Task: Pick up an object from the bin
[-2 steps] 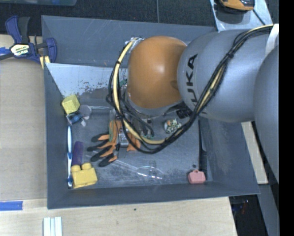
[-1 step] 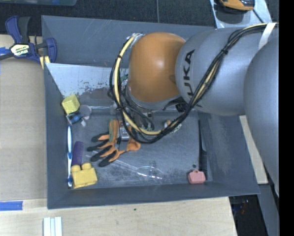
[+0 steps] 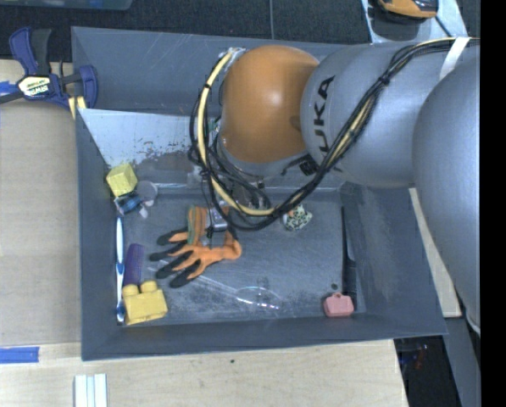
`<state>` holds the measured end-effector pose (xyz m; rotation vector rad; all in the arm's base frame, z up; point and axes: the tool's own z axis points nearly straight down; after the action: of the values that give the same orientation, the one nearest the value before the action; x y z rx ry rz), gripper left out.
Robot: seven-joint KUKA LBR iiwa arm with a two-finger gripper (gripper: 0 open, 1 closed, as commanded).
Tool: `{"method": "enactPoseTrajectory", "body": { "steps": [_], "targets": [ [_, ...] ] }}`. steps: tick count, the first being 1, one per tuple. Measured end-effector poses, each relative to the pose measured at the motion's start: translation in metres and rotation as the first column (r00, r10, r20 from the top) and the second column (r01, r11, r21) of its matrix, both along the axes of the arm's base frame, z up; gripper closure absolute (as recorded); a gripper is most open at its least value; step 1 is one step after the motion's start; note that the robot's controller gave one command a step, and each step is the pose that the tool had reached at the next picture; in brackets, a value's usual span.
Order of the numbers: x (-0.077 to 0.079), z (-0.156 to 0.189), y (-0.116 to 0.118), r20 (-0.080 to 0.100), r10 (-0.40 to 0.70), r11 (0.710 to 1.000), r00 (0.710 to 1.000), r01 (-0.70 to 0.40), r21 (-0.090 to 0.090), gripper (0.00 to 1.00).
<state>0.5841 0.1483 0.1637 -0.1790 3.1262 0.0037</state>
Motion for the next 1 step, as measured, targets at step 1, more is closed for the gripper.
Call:
{"method": "enactPoseTrajectory", "body": {
  "steps": [1],
  "targets": [
    [0.0220, -0.0229, -0.0305, 0.003, -0.073, 0.997, 0.997, 0.073, 0.000, 0.00]
  ]
}}
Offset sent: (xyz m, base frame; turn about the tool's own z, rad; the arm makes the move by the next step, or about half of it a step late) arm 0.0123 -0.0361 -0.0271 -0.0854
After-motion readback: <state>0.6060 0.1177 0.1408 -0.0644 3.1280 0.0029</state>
